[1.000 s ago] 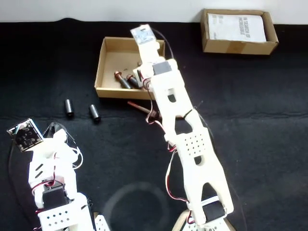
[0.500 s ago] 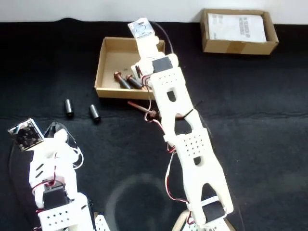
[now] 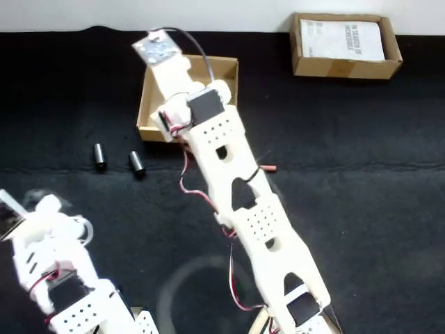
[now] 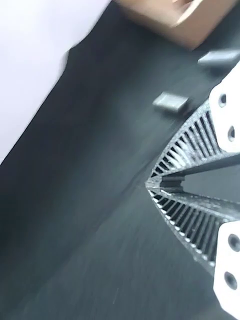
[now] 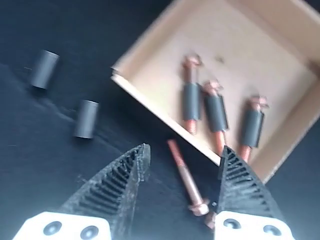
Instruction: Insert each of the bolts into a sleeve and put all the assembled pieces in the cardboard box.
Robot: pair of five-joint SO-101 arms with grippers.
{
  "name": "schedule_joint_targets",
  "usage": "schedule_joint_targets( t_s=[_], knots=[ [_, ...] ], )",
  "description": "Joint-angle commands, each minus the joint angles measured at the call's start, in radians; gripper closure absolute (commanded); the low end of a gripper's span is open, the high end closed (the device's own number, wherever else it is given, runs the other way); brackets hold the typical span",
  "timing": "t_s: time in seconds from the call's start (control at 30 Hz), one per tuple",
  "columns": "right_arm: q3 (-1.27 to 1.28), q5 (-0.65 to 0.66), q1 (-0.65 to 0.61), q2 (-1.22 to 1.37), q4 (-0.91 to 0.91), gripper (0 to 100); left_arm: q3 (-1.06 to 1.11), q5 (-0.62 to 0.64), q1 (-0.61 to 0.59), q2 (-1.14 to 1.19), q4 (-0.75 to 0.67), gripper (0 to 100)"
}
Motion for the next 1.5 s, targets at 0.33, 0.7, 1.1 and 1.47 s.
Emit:
schedule_joint_targets(
  t_s=[0.33,0.7,1.1,1.47],
  knots=[
    [0.357,-0.078,-0.108,-0.194,-0.116,79.6,0.019,-0.005,-0.311,-0.016,-0.023,98],
    [0.553,-0.078,-0.113,-0.186,-0.323,79.6,0.019,-0.005,-0.309,-0.016,-0.023,98],
    [0.634,-0.072,-0.11,-0.166,-0.472,79.6,0.019,-0.005,-0.271,-0.016,-0.023,98],
    [0.633,-0.072,-0.11,-0.062,-0.432,79.6,0.019,-0.005,-0.24,-0.016,-0.023,98]
  ],
)
